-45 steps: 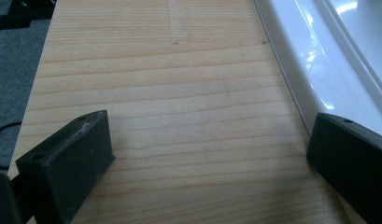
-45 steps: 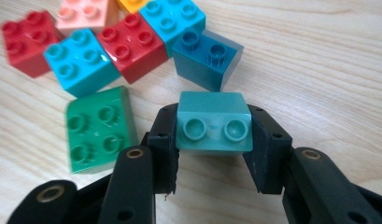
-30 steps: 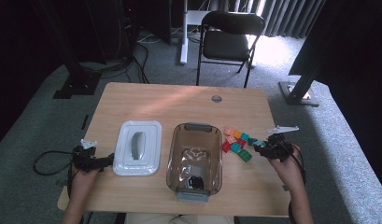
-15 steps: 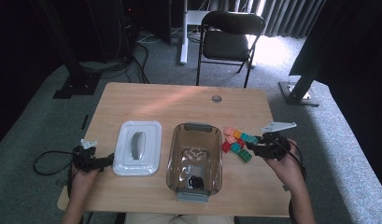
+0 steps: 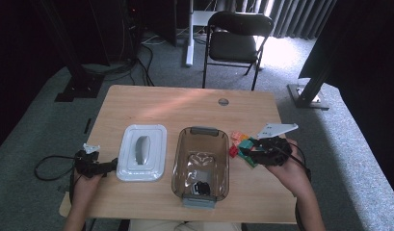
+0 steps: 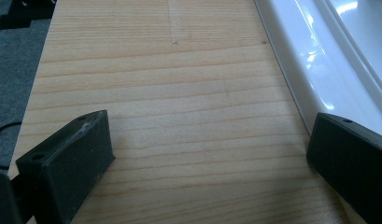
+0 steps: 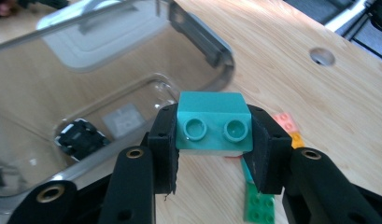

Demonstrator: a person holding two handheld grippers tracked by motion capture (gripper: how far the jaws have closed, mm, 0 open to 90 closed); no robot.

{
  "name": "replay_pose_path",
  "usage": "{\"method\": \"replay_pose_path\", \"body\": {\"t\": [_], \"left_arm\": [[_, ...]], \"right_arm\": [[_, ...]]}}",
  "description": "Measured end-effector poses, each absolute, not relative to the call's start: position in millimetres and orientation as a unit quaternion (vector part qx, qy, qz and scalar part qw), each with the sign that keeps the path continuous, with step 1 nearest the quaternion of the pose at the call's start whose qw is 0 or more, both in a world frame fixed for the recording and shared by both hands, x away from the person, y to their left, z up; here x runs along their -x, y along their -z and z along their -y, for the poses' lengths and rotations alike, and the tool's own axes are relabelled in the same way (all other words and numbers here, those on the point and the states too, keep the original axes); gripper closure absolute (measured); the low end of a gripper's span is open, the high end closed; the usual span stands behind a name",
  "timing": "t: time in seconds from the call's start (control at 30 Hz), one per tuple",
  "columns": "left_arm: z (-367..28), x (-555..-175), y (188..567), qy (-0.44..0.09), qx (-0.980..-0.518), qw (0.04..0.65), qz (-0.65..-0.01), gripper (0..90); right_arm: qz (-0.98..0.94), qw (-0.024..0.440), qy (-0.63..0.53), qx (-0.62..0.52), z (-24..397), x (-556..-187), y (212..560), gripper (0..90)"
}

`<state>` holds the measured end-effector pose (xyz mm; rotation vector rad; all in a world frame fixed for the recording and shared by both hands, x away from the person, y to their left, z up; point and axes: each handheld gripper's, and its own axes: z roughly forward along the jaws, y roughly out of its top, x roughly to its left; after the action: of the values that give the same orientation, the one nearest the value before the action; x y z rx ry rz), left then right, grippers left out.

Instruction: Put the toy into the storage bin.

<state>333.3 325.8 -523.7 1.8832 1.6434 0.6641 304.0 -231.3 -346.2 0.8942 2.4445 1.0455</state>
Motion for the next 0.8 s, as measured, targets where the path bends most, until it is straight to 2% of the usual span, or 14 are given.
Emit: {"method": "replay_pose_path", "body": {"t": [0.57,0.8], "left_arm": [[-326,-333,524,-0.247,-0.7,0.274,-0.611,0.8],[-326,-333,524,-0.247,-0.7,0.274,-0.611,0.8]], "right_arm": [[-0.905,0.119,-0.355,-0.203,173,-291,344,58.7],[-0.928,0.076,-0.332,-0.153,139,-289,360,58.7]]}}
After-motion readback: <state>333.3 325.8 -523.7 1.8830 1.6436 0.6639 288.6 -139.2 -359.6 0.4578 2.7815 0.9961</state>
